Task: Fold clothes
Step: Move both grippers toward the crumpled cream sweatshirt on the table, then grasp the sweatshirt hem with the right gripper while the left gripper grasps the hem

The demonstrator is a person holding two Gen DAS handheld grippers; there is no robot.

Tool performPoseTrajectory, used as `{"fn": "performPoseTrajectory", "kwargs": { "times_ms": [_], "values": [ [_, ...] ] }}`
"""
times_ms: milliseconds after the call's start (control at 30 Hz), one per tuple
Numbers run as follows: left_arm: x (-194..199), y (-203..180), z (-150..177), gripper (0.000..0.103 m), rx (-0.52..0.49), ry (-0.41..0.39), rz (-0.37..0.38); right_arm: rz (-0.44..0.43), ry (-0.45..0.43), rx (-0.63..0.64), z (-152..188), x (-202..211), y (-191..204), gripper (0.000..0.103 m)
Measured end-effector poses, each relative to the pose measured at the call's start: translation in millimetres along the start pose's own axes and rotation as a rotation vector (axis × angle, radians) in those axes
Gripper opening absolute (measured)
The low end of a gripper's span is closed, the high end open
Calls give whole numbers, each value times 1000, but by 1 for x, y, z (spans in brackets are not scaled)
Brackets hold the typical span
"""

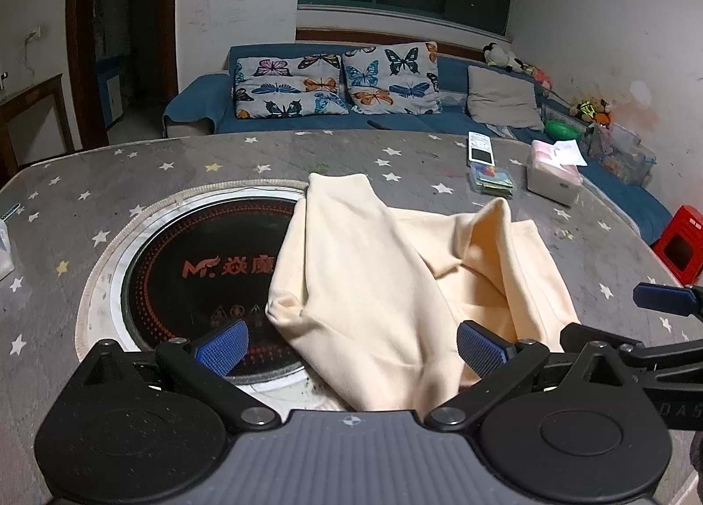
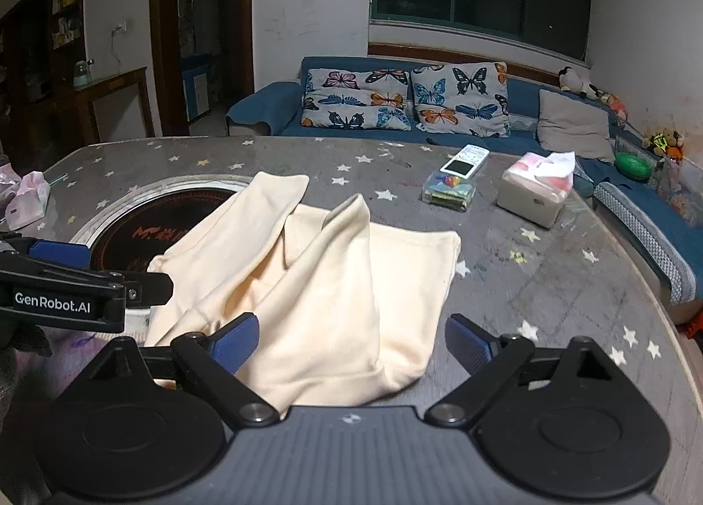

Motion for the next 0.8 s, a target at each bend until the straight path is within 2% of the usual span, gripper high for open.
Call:
{"fn": "performPoseTrajectory", "kwargs": {
  "times_ms": [167, 300, 500, 600, 667, 700, 767, 800],
  "values": [
    [-9, 1, 1, 102, -3, 16, -8, -1, -5, 13, -8, -7, -1, 90],
    [-19, 0, -11, 100, -4, 16, -5, -8, 2, 18, -24, -23, -7, 86],
    [-40, 1, -31, 92, -13, 15, -10, -38, 13, 10, -47, -52, -15, 75],
    [-50, 5, -39, 91, -13, 20, -18, -45, 41, 3, -48, -74, -17, 66],
    [-56, 8, -45, 91, -4, 25, -19, -50, 60, -2, -49, -88, -19, 54],
    [-59, 9, -48, 91, -2, 26, -21, -52, 70, -4, -49, -95, -19, 53],
    [-66, 11, -55, 90, 2, 28, -25, -56, 89, -9, -49, -109, -20, 41],
    [-70, 10, -59, 90, 4, 31, -25, -59, 99, -11, -50, -116, -21, 38]
  ]
}}
Point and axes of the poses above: each gripper's, at about its wrist camera, not at the fingertips, and x roughly against the way its jaws point, y to its left, z to its underside, the point moved 8 cm from there along -x, roughly the way its jaws point, and after that the axes turned 7 degrees about x, right-handed, at the moved point
